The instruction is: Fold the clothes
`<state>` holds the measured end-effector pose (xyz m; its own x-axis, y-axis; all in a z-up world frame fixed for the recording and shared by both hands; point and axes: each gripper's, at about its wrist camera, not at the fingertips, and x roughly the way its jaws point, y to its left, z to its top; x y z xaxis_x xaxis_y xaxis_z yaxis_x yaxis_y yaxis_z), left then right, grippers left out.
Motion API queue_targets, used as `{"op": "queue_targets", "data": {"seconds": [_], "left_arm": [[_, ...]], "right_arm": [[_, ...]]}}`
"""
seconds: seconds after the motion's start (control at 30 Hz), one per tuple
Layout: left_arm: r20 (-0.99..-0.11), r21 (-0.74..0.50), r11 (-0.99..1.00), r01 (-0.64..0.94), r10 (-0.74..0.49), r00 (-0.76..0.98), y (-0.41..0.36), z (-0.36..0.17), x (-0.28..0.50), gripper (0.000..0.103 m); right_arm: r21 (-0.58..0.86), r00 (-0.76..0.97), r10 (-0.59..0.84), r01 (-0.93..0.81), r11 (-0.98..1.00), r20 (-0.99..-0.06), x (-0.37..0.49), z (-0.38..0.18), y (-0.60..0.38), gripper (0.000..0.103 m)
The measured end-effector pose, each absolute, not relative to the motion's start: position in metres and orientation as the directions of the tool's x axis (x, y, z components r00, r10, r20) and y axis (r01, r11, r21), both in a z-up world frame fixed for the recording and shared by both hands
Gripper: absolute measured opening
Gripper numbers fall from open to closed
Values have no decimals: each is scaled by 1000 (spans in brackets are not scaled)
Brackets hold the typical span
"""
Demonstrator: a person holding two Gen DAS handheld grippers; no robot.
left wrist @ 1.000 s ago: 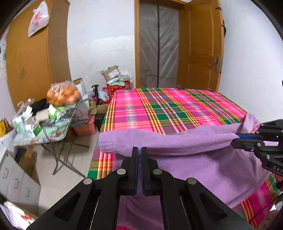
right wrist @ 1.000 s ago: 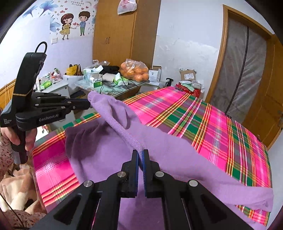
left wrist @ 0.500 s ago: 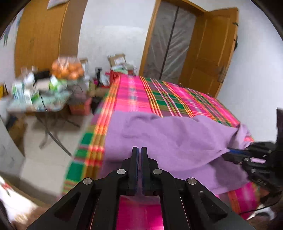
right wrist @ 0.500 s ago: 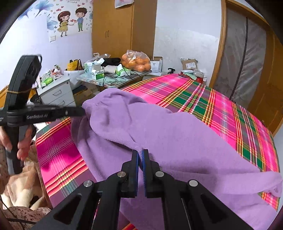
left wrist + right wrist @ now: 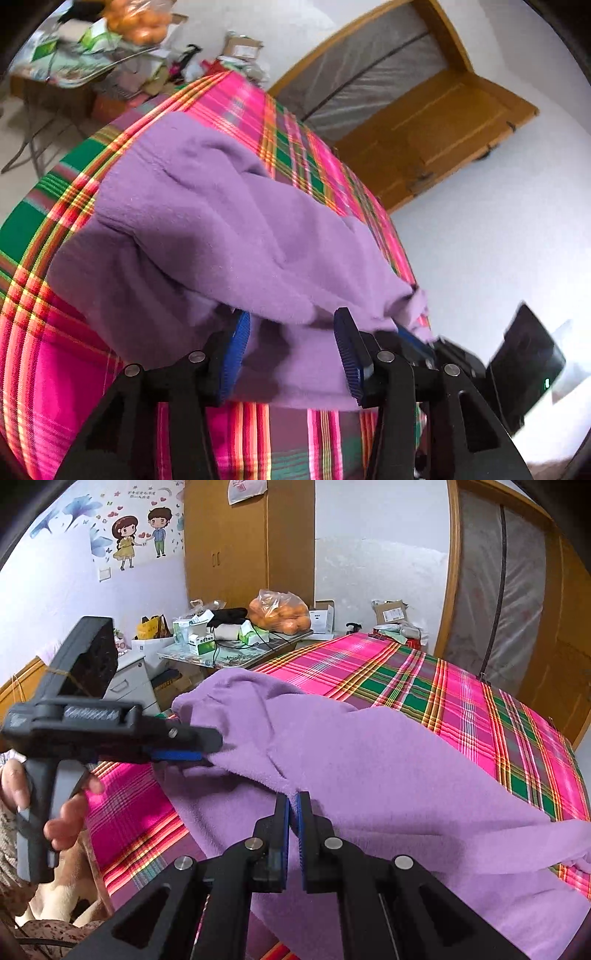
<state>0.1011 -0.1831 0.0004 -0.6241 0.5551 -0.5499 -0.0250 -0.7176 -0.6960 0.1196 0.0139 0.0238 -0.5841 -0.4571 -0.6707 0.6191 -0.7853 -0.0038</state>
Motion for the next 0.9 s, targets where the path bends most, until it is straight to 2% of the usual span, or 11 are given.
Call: {"op": "queue_targets", "data": {"seconds": [0.2,0.37,0.4,0.43,0.53,0.77,0.9], "left_arm": [[-544,-752,-647,126,500,-674,-210,-4,91,49],[-556,-747,-633,205,426,-713,-230,-2,92,48],[-554,-749,-629,209,423,-717,-231,-1,92,46],[-551,-748,-630,210,413,-725,-232,1,93,40],[-556,-725,-652,221,365,-746,-231,8,100,12],[-494,-711,-681,176,306,-813,-236,38,122,9],[-503,-685,-708,171,290,-814,-237,46,134,9]], "right_arm": [[8,-578,-463,619,-785,-672,121,22,16,5],[9,-577,-462,618,-786,-673,121,20,17,5],[11,-579,-463,616,-787,-671,122,21,17,5],[10,-582,-463,615,-788,-669,123,21,17,5],[-14,-599,-462,619,-785,-654,129,27,17,4],[-65,-649,-483,633,-772,-588,148,55,20,4],[-62,-622,-488,653,-755,-612,151,51,18,4]]}}
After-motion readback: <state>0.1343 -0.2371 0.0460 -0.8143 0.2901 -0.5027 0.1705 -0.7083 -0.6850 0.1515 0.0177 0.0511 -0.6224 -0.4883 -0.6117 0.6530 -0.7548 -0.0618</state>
